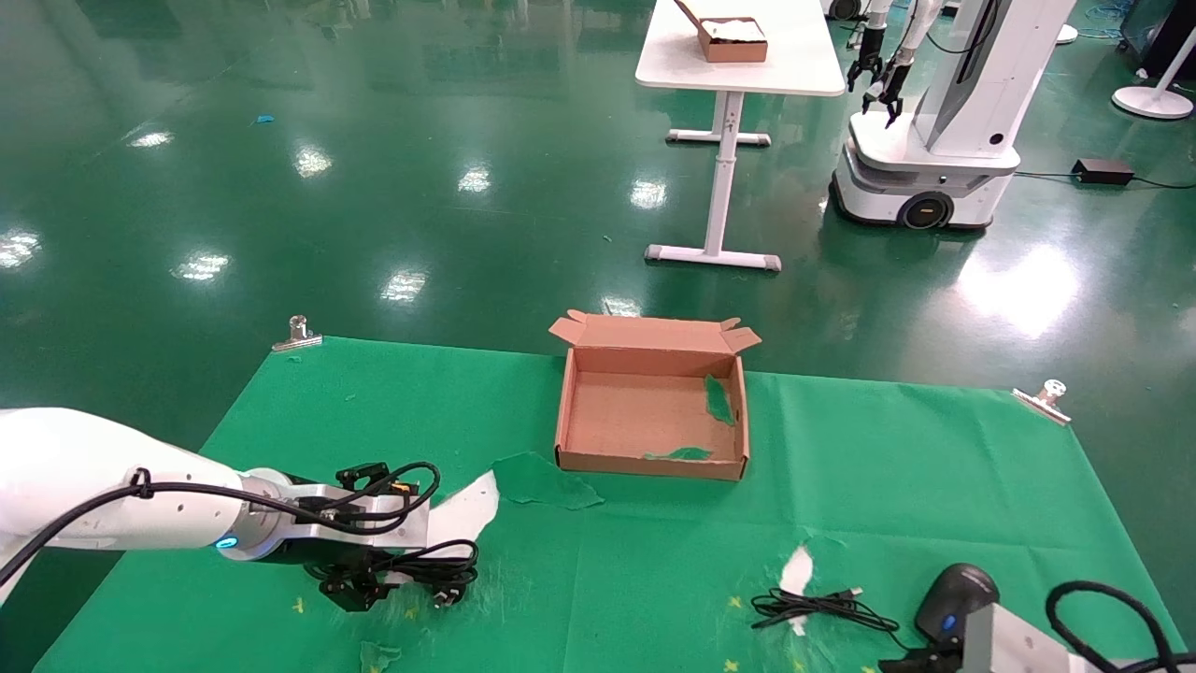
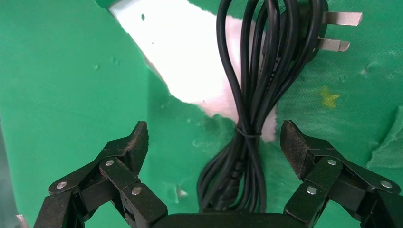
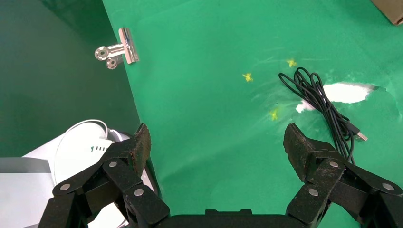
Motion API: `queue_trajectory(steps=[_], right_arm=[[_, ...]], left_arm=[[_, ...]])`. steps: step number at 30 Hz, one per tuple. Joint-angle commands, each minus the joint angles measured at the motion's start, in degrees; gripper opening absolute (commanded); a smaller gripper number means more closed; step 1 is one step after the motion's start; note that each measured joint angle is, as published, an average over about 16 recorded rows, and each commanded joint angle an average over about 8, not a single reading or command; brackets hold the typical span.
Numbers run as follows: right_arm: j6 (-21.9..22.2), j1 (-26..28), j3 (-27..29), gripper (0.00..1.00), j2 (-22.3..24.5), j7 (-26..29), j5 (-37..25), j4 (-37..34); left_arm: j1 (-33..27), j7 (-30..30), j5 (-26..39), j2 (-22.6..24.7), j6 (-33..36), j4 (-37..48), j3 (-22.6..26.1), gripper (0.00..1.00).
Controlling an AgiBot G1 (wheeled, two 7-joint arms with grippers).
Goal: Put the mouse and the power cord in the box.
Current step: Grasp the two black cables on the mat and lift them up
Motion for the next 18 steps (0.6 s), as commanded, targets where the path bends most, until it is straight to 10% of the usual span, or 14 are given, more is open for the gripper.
queue_trajectory(steps=[1, 18], right_arm=[[-0.01, 0.16, -0.05, 1.0, -0.11, 0.2, -0.11, 0.07], [-1.21, 2.34, -1.21, 1.0, -0.97, 1.65, -2.92, 0.31]], left_arm=[[-0.04, 0.14, -0.2, 0.06, -0.17, 0.79, -0.11, 1.0], [0.35, -0.8, -0.14, -0.31, -0.9, 0.5, -0.42, 1.0]])
